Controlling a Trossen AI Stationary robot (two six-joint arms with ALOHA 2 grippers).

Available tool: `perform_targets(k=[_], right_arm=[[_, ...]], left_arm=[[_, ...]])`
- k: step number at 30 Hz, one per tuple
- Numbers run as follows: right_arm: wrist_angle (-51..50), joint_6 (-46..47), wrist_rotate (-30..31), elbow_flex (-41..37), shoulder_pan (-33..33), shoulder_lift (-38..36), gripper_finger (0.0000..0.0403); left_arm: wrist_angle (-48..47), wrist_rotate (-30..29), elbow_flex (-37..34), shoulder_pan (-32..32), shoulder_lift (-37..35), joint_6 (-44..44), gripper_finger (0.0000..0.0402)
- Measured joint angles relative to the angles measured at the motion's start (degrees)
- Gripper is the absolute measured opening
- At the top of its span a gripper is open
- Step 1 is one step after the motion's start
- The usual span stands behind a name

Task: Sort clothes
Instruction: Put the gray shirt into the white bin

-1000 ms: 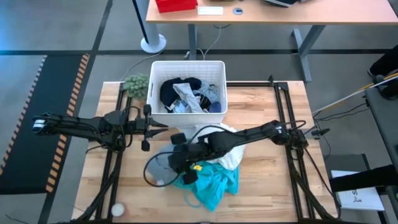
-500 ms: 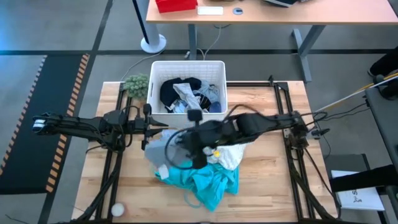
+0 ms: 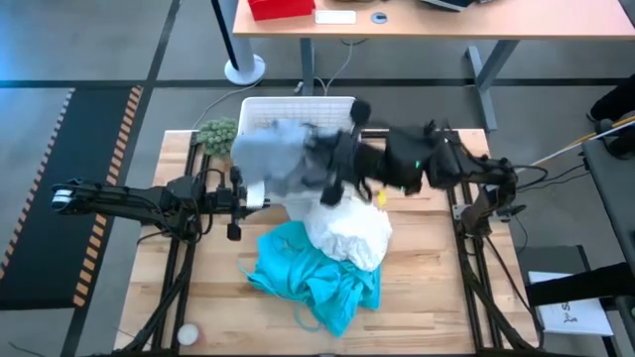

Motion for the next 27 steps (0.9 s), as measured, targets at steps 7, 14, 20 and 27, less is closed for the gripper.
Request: perform_targets(k=[7,14,20,27], right_arm=[[-2.0,4.4,-1.4,0.0,-10.7,-1.0,0.0000],[-7.6,12.3,-10.8,0.0,-22.6,1.7,0.0000],[-14.1,17.8,-19.2,0.0,-28.9,6.9,0.0000],[-20.4,19.0,-22.8,0.0,-31.2,15.4,0.0000]], left_arm=[[0.2,0.0,0.0,0.0,0.2,0.0,0.0036],[0.2,0.0,0.0,0.0,0.4,0.0,0.0036],[0.2,0.0,0.0,0.0,0.4,0.0,0.0036],[0.4,0.0,0.0,0.0,0.4,0.0,0.0036]])
